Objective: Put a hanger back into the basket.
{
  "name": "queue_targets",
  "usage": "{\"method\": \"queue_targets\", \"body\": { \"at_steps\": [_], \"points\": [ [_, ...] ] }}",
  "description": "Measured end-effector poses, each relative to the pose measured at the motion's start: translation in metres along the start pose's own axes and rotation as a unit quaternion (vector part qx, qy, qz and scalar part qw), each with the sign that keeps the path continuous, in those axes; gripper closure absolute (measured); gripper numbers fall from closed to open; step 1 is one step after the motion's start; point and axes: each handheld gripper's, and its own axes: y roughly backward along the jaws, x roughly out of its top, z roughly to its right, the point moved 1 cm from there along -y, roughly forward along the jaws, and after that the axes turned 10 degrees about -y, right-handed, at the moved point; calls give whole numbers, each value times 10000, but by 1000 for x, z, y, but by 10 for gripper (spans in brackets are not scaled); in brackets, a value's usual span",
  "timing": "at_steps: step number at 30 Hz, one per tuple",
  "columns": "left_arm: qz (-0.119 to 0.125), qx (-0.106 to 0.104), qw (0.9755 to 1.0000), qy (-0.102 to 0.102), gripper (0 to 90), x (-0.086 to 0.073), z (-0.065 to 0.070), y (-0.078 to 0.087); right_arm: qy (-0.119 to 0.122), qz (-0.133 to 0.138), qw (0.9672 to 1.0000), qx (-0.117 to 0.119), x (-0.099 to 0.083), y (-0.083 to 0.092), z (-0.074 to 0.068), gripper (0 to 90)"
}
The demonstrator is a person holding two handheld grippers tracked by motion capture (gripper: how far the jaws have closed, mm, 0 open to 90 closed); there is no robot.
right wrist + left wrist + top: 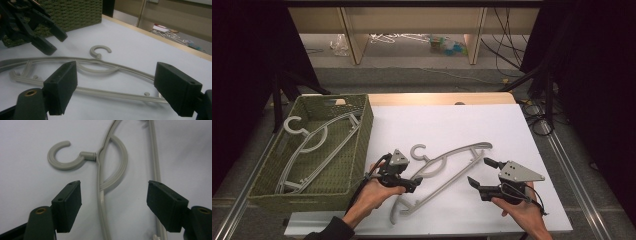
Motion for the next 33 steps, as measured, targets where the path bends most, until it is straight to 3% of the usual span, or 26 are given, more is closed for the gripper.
{"method": "queue_targets", "body": {
  "at_steps": [3,4,5,10,14,17,19,21,22,27,33],
  "points": [
    [-340,97,9994,-56,294,2,-5,-11,8,7,10000,-34,0,0,0,199],
    [-501,71,9985,-196,299,2,-7,-13,10,9,10000,-24,0,0,0,199],
    [-583,55,9982,-156,305,2,-8,-16,21,10,10000,-45,0,0,0,199],
    [-926,-97,9957,-13,333,3,-15,-24,19,18,10000,-56,0,0,0,199],
    [-1125,-165,9934,-168,359,4,-15,-32,19,-23,10000,-8,-1,0,0,199],
    [-1196,-134,9924,-266,441,5,-16,-35,15,22,10000,-50,-1,0,0,199],
    [-1226,-253,9918,-260,492,6,-19,-38,21,7,10000,-66,-1,0,0,199],
    [-1289,-207,9908,-369,542,7,-19,-39,9,8,10000,-26,-1,0,0,199],
    [-1258,-165,9914,-322,571,7,-18,-40,18,6,10000,-57,-1,0,0,199],
    [-1290,-30,9907,-423,614,7,-14,-40,-3,10,10000,-73,-1,0,1,199],
    [-1375,-88,9894,-461,690,9,-10,-40,-8,37,9999,-94,-1,0,1,199]
  ]
}}
